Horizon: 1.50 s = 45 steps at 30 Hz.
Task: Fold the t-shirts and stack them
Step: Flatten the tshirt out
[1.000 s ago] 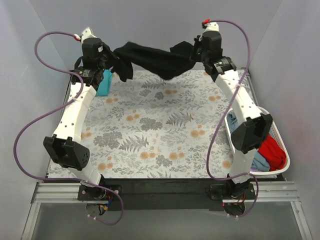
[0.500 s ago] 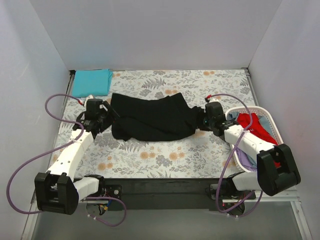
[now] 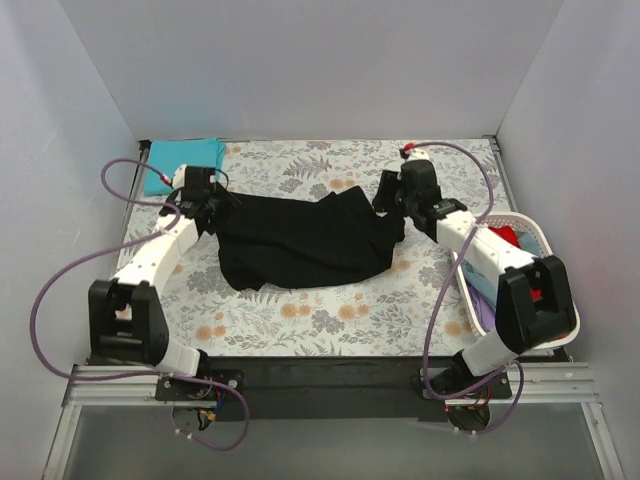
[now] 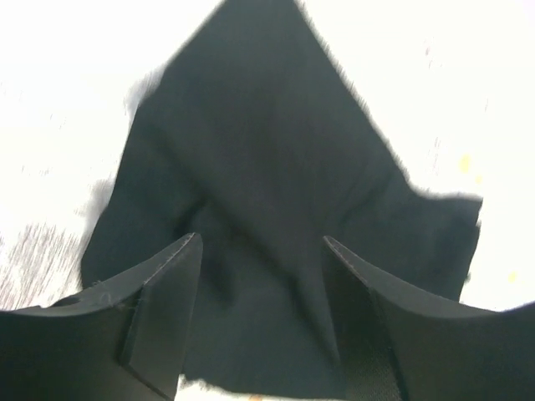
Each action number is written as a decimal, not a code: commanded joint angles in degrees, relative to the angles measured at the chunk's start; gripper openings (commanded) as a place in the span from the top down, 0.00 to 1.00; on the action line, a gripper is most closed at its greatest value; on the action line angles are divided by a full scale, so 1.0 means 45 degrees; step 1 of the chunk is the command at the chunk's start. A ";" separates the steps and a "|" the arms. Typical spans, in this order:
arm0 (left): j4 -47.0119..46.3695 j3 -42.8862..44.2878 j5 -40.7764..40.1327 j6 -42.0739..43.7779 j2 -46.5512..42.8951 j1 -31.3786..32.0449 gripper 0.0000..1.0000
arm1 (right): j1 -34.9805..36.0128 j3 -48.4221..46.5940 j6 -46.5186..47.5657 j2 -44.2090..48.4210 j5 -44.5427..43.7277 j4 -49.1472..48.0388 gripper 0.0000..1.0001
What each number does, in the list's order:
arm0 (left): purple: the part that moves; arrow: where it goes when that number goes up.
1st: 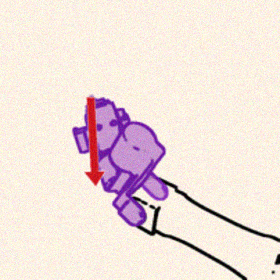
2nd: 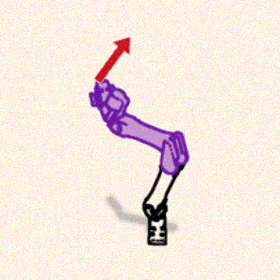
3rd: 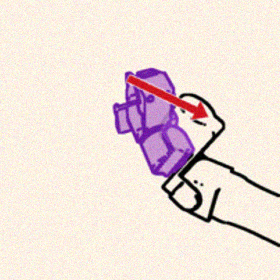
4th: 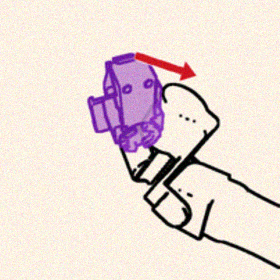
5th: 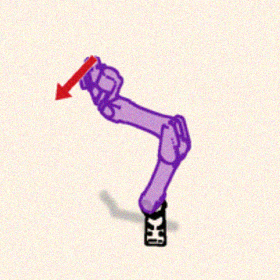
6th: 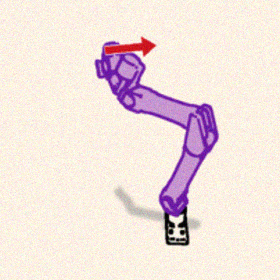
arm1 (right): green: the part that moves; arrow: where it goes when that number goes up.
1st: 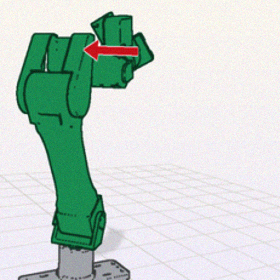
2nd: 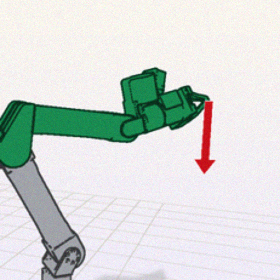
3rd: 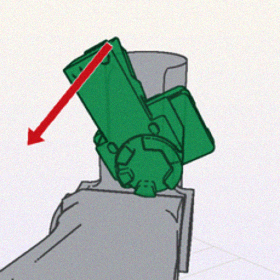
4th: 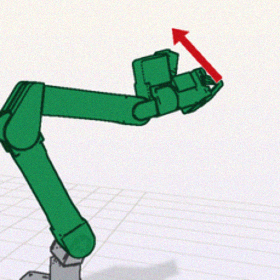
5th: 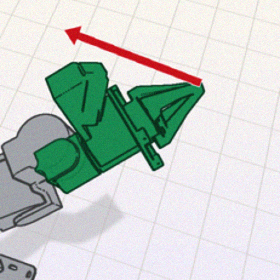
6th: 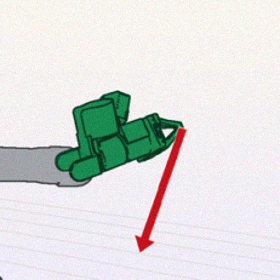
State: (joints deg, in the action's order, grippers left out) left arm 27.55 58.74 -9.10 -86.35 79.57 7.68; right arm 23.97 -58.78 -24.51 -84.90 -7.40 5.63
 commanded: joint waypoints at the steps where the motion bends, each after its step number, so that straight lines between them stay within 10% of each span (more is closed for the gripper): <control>1: 0.0007 0.2117 -0.1529 0.0105 0.2151 -0.0164 0.46 | -0.0033 -0.2127 0.0914 -0.1480 0.0509 0.0017 0.38; 37: 0.0127 0.9875 -0.2801 0.3211 1.1496 -0.0223 0.46 | -0.0111 -1.0415 0.1444 -1.1328 -0.0016 0.1367 0.47; 45: 0.0186 0.9837 -0.2625 0.3016 1.1615 -0.0223 0.90 | -0.0111 -0.9866 0.1170 -1.0977 0.0257 0.1386 0.95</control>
State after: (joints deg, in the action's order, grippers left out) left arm 27.44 102.56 -20.88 -72.75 131.57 6.85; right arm 23.31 -104.36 -18.31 -134.58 -7.22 9.72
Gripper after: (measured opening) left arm 0.162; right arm 0.121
